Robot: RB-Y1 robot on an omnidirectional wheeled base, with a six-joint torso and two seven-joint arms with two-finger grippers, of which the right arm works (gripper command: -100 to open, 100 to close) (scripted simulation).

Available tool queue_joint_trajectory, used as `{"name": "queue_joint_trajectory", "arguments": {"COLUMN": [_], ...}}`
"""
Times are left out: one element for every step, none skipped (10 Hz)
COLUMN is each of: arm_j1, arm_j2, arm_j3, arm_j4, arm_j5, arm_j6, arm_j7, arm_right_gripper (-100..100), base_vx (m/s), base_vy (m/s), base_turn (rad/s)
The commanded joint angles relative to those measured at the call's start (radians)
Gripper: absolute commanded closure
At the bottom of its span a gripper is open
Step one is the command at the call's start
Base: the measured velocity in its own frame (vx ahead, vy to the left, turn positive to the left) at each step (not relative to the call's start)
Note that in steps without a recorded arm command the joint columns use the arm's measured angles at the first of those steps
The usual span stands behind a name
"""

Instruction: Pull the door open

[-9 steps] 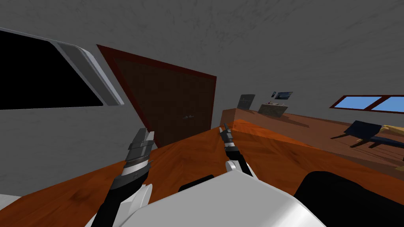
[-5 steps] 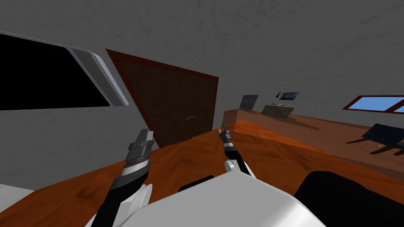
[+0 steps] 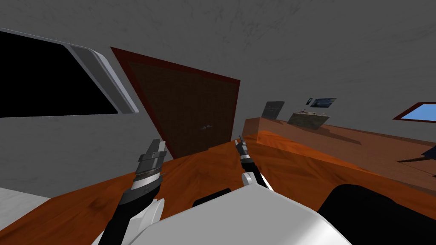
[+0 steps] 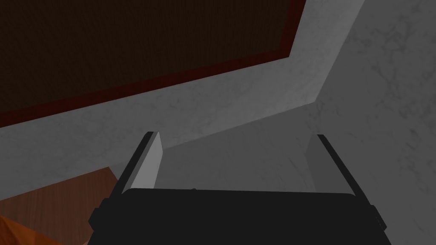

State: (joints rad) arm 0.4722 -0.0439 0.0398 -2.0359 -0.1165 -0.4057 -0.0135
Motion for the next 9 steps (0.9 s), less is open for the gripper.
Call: {"name": "queue_joint_trajectory", "arguments": {"arm_j1": [-0.017,-0.027,-0.036,-0.045,-0.056,-0.067,-0.078,-0.089,-0.101], "arm_j2": [-0.005,-0.009,-0.012,-0.016,-0.02,-0.023,-0.027,-0.03,-0.034], "arm_j3": [-0.004,-0.006,-0.008,-0.011,-0.013,-0.016,-0.018,-0.021,-0.023], "arm_j4": [0.035,0.057,0.079,0.102,0.128,0.154,0.18,0.205,0.232], "arm_j5": [-0.005,-0.009,-0.012,-0.016,-0.02,-0.024,-0.027,-0.031,-0.036], "arm_j6": [-0.008,-0.014,-0.021,-0.027,-0.035,-0.042,-0.05,-0.057,-0.065], "arm_j7": [0.002,0.003,0.004,0.005,0.007,0.008,0.009,0.01,0.012], "arm_right_gripper": [-100,-100,-100,-100,-100,-100,-100,-100,-100], "base_vx": [0.07,0.07,0.076,0.089,0.106,0.103,0.1,0.098,0.096], "base_vy": [0.017,0.003,-0.002,0.01,0.021,0.018,0.016,0.005,0.005], "base_turn": [0.078,0.073,0.074,0.076,0.077,0.088,0.09,0.082,0.089]}}
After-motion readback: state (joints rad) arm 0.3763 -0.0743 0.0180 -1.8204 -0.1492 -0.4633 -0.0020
